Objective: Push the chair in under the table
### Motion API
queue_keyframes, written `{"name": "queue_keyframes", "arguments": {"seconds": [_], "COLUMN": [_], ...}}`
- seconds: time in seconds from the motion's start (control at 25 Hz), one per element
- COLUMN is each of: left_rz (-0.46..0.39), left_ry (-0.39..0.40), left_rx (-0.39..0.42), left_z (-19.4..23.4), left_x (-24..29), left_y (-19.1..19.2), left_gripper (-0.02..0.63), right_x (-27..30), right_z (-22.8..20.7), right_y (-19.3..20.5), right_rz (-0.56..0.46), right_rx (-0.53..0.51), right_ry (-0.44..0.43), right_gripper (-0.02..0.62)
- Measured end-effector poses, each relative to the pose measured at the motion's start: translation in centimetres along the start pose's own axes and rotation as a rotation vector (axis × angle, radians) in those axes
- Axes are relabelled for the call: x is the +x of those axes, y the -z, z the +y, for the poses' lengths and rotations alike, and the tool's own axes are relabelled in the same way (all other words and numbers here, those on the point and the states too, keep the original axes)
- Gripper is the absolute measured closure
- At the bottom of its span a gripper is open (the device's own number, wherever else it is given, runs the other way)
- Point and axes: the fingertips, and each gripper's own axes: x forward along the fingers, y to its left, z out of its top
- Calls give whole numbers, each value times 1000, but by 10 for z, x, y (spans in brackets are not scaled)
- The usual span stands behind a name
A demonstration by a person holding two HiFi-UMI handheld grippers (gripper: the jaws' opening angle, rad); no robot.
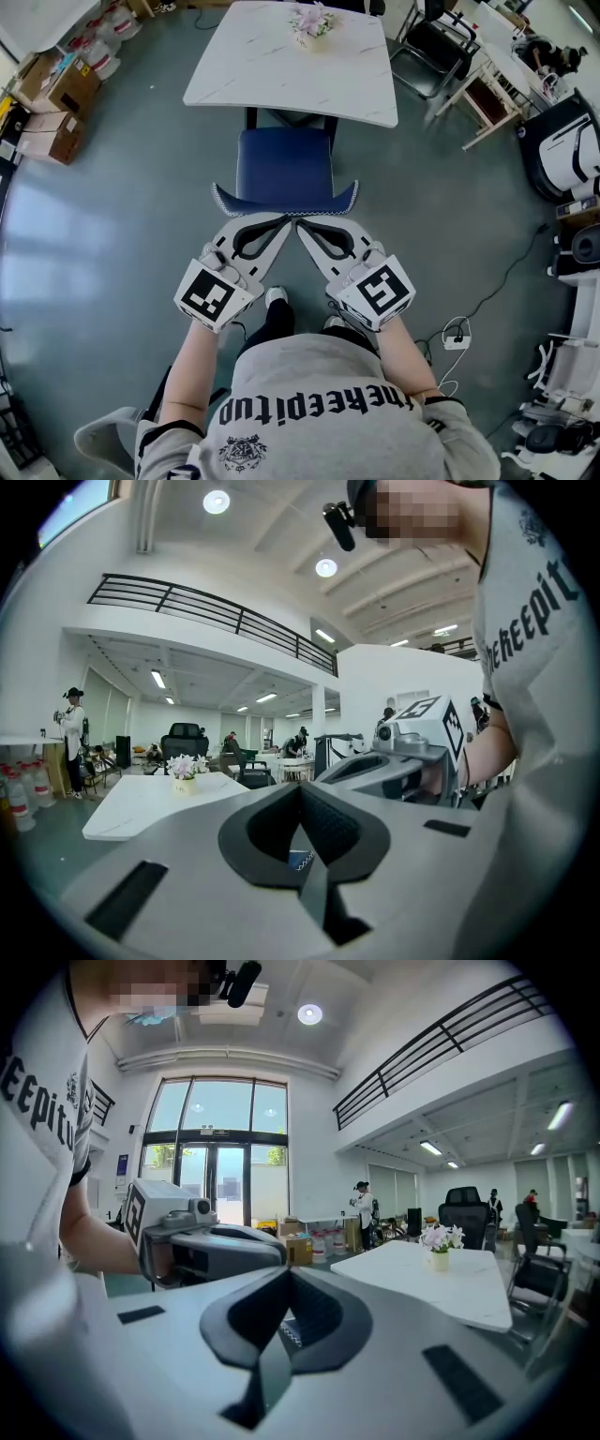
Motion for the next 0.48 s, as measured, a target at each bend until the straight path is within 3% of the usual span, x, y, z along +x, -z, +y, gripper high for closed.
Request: {"name": "queue_keyframes", "arguments": {"seconds": [0.48], "left_rz": [-39], "left_ry": [-5], "left_rx": [-29], "left_z": [-9], "left_x": [-14], "left_y": [-11], "left_gripper": [591], "right_x": [-6], "right_z": [13], "right_y": [-9], "right_rz": [-16], "right_rx": [-5], "right_ry": [17], "right_gripper": [584]}}
